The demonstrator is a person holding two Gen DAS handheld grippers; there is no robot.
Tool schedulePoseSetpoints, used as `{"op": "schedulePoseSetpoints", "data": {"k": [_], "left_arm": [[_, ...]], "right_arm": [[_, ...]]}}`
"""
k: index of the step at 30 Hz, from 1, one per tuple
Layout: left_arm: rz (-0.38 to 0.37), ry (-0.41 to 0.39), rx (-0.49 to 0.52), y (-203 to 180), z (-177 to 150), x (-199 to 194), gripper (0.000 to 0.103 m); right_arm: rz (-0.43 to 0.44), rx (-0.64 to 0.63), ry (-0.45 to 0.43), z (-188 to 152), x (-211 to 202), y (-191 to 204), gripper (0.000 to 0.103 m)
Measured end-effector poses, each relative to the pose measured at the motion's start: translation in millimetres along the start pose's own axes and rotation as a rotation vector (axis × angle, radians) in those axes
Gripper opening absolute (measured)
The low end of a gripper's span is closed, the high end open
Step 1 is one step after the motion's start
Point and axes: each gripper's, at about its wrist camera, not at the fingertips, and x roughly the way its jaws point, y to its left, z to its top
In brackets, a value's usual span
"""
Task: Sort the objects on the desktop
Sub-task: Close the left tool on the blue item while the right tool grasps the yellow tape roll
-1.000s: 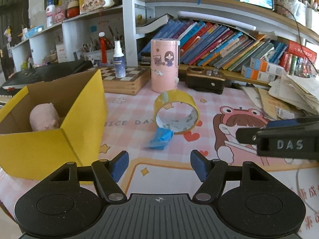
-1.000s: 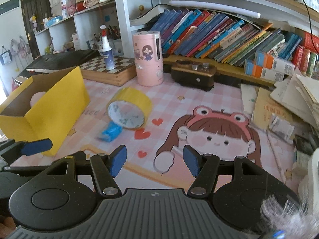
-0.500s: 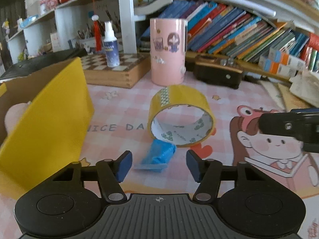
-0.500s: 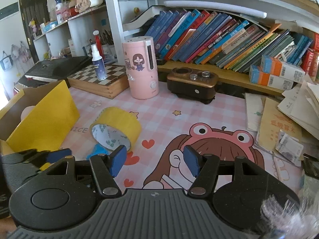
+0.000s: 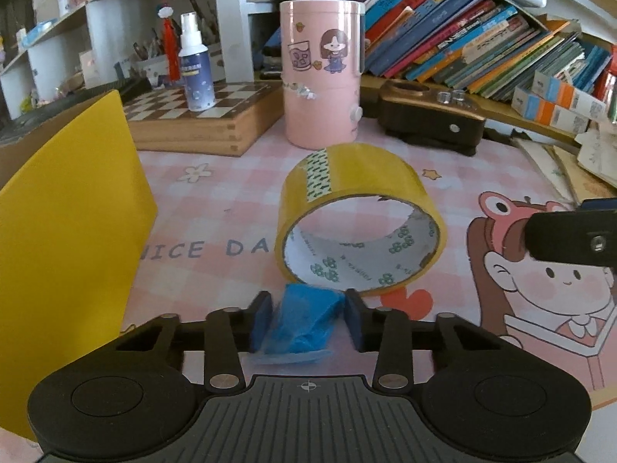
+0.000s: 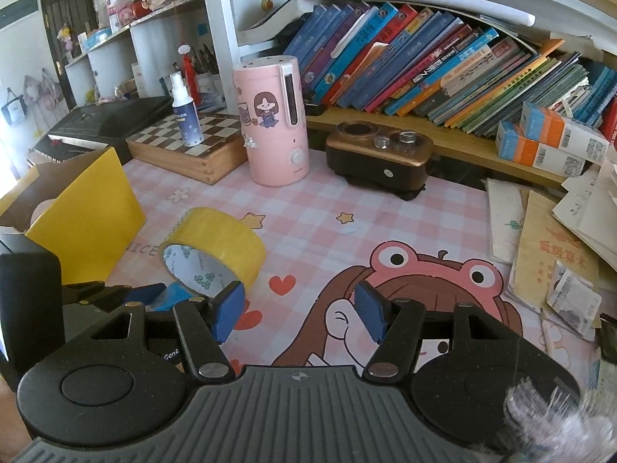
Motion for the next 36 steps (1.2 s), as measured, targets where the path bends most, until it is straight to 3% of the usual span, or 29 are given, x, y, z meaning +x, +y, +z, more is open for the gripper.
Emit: {"op": "schedulePoseSetpoints", "data": {"k": [10, 16, 20, 25, 27, 29, 32, 36], "left_arm": [[-0.003, -0.034, -0.020, 13.9, -7.2, -30.0, 0.027], [-0.025, -0.028, -0.045, 19.3, -17.9, -54.0, 0.027], [-0.029, -0.011, -0.029, 17.2, -27.7, -61.7, 0.027], [-0.026, 0.000, -0.051, 17.0, -32.6, -68.1, 0.027], [-0.025, -0.008, -0.054, 16.8, -31.9, -71.8, 0.027], [-0.026, -0.016, -0.054, 16.6, -30.7, -75.5, 0.027], [-0.029, -0.028, -0.054, 15.7, -29.5, -81.7, 0.027], [-0.038, -0.041, -0.052, 14.1, -30.4, -89.7, 0.027]], "right_arm": [[0.041, -0.090, 0.007, 5.9, 22.9, 15.1, 0.062], [0.101, -0.246, 0.020, 16.7, 53.9, 25.2, 0.062], [0.162, -0.423, 0.001, 23.6, 67.3, 31.9, 0.062], [0.164, -0.466, 0.012, 29.8, 81.3, 35.0, 0.058], [0.165, -0.464, 0.019, 28.3, 84.1, 36.1, 0.032], [0.144, -0.447, 0.015, 27.2, 83.9, 35.9, 0.020], [0.140, -0.399, 0.005, 26.2, 77.7, 30.0, 0.010], [0.121, -0.354, -0.014, 22.5, 61.2, 24.1, 0.007]]}}
